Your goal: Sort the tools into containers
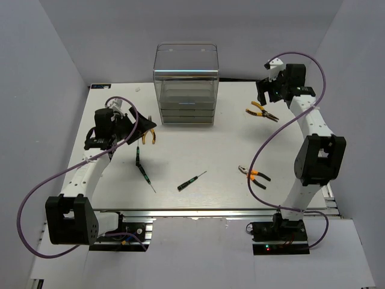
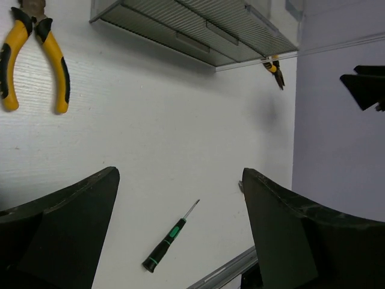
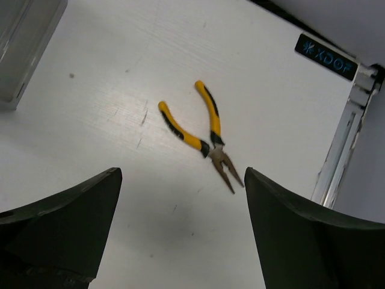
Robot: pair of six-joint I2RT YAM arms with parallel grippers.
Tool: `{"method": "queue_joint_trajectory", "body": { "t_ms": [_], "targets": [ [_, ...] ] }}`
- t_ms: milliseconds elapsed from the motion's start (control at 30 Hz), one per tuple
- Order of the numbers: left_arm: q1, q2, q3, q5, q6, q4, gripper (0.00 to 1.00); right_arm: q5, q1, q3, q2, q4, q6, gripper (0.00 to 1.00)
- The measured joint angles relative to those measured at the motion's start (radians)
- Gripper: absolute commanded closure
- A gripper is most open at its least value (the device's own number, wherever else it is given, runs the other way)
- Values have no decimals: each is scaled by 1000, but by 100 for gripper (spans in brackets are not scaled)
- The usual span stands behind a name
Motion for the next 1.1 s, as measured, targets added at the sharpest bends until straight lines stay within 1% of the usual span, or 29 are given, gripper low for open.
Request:
{"method": "queue_joint_trajectory", "body": {
  "t_ms": [133, 200, 333, 433, 533, 667, 900, 1000, 1100],
  "targets": [
    [0, -12, -31, 29, -25, 68, 5, -70, -20, -145, -114, 11, 0, 11],
    [0, -14, -47, 42, -43, 98, 5, -150, -30, -175, -154, -7, -61, 11],
    [0, -20, -95, 73, -103, 184, 6, -386, -31, -201, -213, -74, -228, 11],
    [0, -25, -146, 96, -164, 262, 6, -543, -26, -260, -256, -97, -308, 11],
    [-3, -29, -206, 109, -243, 351, 6, -660, -22, -318, -283, -124, -360, 11],
    [-34, -15, -233, 101, -325, 407, 7, -730, -14, -347, -286, -152, -391, 11],
    [-159, 85, -197, 12, -386, 458, 11, -772, -11, -367, -286, -154, -382, 11],
    [-179, 129, -174, -29, -412, 460, 14, -770, 3, -386, -287, -137, -359, 11],
    [-185, 177, -132, -58, -425, 458, 18, -768, 20, -403, -288, -117, -342, 11]
  ]
}}
